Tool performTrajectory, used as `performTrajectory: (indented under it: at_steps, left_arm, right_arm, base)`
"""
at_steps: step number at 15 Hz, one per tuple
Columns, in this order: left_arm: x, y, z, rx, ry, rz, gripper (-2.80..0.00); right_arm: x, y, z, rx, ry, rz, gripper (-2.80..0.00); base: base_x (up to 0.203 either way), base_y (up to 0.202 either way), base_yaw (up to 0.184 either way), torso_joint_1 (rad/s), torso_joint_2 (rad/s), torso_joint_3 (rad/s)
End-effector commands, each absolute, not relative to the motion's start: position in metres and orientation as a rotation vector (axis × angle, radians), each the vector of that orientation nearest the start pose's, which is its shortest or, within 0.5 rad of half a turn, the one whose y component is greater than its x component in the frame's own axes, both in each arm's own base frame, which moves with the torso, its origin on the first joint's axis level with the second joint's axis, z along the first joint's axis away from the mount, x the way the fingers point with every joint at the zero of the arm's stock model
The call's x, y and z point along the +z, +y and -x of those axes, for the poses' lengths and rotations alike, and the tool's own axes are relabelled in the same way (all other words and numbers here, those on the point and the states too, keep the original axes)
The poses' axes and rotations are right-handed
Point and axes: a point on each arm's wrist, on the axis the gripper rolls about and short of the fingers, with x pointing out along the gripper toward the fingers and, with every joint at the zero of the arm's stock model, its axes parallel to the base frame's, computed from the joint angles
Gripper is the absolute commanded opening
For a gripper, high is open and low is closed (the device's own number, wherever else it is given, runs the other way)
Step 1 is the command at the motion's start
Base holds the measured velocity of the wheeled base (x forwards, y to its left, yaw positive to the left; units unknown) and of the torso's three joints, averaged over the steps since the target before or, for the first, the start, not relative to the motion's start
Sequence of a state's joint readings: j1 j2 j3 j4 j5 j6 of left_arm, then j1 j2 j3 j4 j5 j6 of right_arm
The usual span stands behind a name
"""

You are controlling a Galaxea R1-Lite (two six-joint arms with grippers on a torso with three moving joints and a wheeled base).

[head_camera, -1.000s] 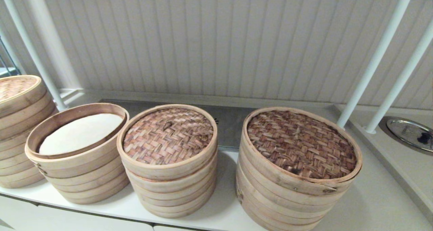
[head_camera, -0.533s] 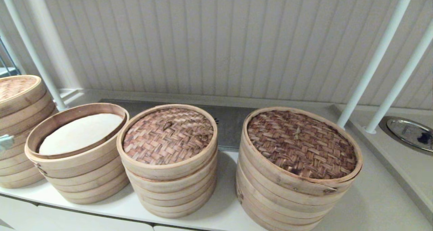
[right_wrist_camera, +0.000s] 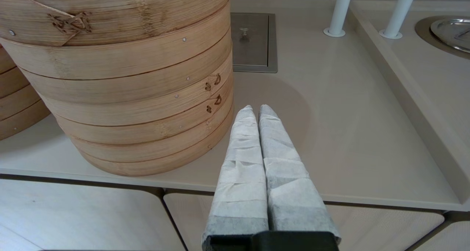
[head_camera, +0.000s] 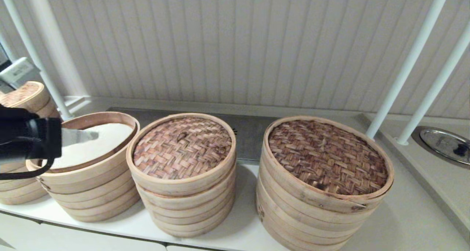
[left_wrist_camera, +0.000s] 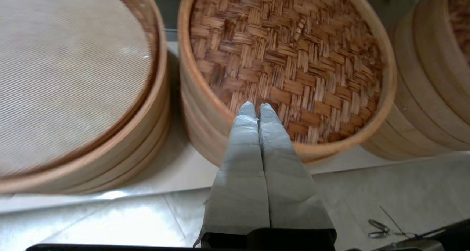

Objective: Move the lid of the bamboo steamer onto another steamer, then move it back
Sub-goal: Pick up the steamer

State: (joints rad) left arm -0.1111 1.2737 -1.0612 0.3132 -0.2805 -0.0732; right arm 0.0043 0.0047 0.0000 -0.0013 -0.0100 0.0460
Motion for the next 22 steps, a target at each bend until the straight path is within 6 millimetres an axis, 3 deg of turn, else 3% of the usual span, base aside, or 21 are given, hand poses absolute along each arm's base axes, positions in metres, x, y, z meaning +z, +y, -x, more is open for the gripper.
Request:
performTrajectory:
  at_steps: [1, 2, 3, 5, 10, 15, 22]
  left_arm:
    - [0.256, -0.042, -0.222, -0.392, 0.643, 0.104, -2.8]
    - [0.257, -0.052, -0.23, -0.406, 0.645, 0.086, -2.8]
    - [0.259, -0.06, -0.235, -0.422, 0.64, 0.07, 0.0]
    - [0.263, -0.077, -0.243, -0.465, 0.63, 0.046, 0.0]
    - [0.251, -0.106, -0.266, -0.534, 0.67, 0.004, 0.0]
    - [0.244, -0.12, -0.285, -0.5, 0.653, -0.133, 0.0]
    - [0.233, -0.135, -0.296, -0.527, 0.679, -0.155, 0.0]
  right_arm:
    - [0.075, 0.0, 0.022, -0.005, 0.008, -0.045, -2.8]
    - [0.075, 0.0, 0.022, -0.005, 0.008, -0.044, -2.8]
    - [0.075, 0.0, 0.022, -0.005, 0.008, -0.046, -2.8]
    - [0.075, 0.0, 0.022, -0.005, 0.006, -0.046, -2.8]
    - [0.075, 0.0, 0.022, -0.005, 0.008, -0.046, -2.8]
    - [0.075, 0.0, 0.022, -0.005, 0.008, -0.046, -2.8]
    - [0.075, 0.0, 0.022, -0.005, 0.008, -0.046, -2.8]
  base:
    - [0.0, 0.0, 0.0, 0.0, 0.0, 0.0]
    - [0.0, 0.0, 0.0, 0.0, 0.0, 0.0]
    - [0.0, 0.0, 0.0, 0.0, 0.0, 0.0]
    - [0.0, 0.0, 0.0, 0.0, 0.0, 0.0]
    - [0.0, 0.0, 0.0, 0.0, 0.0, 0.0]
    - [0.0, 0.0, 0.0, 0.0, 0.0, 0.0]
    - [0.0, 0.0, 0.0, 0.0, 0.0, 0.0]
